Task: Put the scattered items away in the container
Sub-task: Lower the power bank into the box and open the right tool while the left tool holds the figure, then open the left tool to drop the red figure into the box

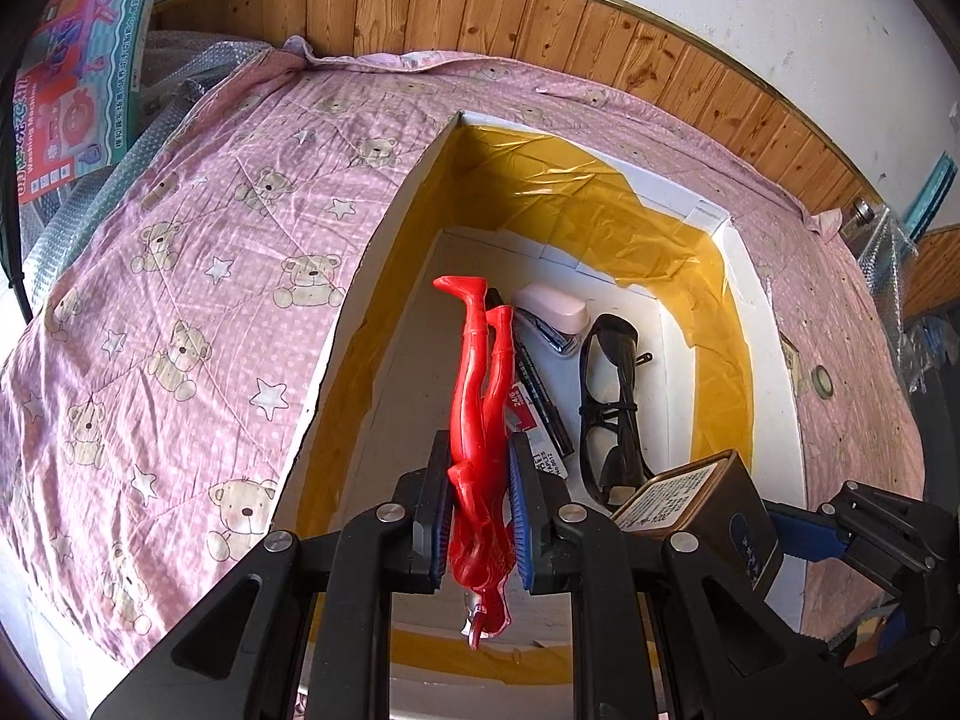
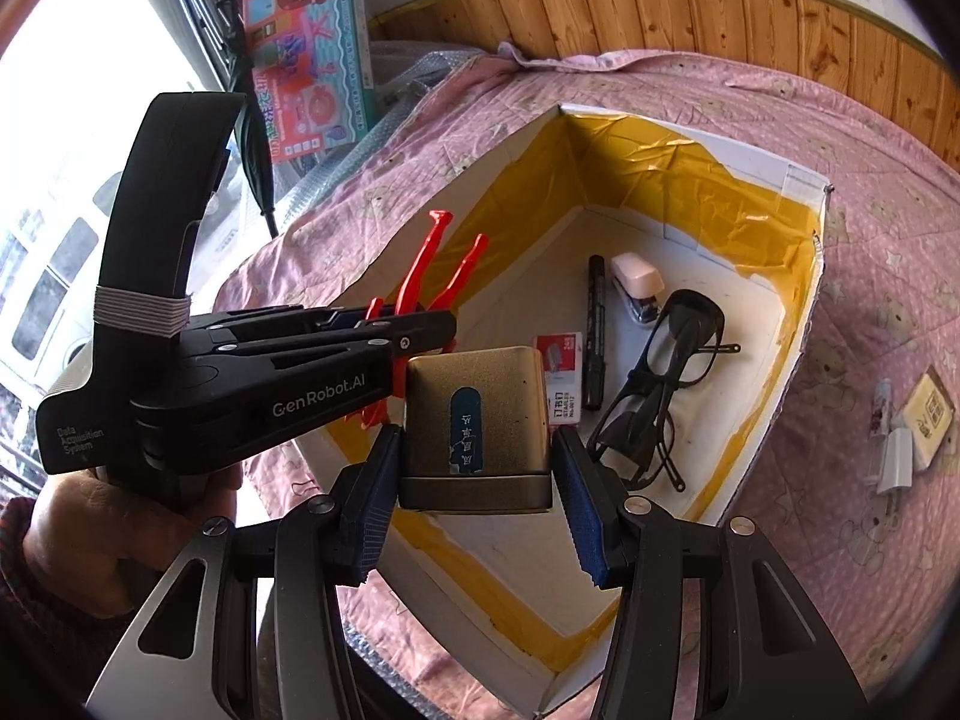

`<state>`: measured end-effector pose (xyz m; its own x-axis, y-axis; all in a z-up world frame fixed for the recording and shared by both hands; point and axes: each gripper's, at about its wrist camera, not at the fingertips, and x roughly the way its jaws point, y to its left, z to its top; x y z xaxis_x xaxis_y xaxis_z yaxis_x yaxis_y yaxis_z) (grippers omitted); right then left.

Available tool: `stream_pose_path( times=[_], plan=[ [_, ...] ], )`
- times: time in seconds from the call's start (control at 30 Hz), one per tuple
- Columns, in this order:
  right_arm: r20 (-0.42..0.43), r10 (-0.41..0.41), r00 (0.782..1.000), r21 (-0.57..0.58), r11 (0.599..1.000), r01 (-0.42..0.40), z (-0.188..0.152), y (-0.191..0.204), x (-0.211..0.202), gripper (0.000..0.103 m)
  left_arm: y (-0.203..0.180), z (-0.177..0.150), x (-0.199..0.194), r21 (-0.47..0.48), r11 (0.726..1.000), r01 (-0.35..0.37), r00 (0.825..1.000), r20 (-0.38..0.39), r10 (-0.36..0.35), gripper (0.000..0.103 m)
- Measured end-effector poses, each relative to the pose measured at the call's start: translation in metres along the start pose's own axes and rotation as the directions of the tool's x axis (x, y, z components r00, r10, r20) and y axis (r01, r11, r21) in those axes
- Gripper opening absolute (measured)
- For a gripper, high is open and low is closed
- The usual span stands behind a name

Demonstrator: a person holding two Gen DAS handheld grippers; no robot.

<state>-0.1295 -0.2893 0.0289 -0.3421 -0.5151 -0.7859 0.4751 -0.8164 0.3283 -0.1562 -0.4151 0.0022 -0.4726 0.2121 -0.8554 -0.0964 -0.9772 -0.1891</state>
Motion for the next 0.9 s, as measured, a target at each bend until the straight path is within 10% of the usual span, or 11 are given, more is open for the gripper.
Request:
stream_pose_path(
  times=[0.9],
  plan=[
    [-0.032,0.017,0.999,0.072,0.997,-0.015,0.004,-0.004,0.014,0.055,0.012,0.023,0.020,0.035,0.999,0.007,0.998,-0.063,-0.005,0.022]
  ],
)
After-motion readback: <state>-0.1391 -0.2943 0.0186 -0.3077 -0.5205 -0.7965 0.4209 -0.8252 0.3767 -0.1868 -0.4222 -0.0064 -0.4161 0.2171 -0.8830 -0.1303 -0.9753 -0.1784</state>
